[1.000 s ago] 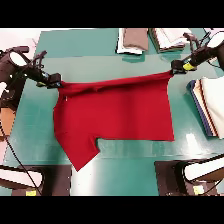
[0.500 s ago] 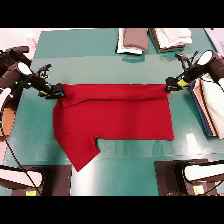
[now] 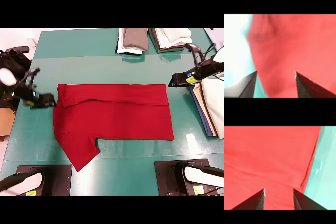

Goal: Fold the shirts.

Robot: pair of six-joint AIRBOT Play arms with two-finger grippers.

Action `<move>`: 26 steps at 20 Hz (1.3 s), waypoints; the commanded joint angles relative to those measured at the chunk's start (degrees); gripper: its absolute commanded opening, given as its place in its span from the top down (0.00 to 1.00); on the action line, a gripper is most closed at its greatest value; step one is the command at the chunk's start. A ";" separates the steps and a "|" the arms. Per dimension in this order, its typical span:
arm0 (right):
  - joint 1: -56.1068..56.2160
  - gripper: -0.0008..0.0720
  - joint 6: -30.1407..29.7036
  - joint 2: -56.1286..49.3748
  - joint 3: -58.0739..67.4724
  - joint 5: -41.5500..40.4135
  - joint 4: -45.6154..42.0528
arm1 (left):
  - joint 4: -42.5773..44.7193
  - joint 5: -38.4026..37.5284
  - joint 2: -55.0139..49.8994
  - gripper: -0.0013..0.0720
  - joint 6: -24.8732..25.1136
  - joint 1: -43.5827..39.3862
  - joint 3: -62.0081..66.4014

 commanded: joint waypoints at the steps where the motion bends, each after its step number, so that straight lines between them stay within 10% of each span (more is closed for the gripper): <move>1: 0.55 0.43 0.04 5.33 -0.09 0.13 0.24 | 1.68 -0.63 15.06 0.22 -3.89 0.00 -17.88; 16: 1.07 0.43 0.07 7.30 -0.09 2.21 0.22 | -19.23 8.28 23.82 0.22 -4.22 0.00 -39.95; 22: -0.85 0.43 0.04 13.60 -6.71 2.08 0.11 | -19.12 9.16 23.82 0.94 -1.55 0.00 -39.10; 26: -9.62 0.43 -0.96 20.26 -20.63 6.78 -0.02 | -17.62 6.25 23.85 0.94 -0.94 0.00 -35.17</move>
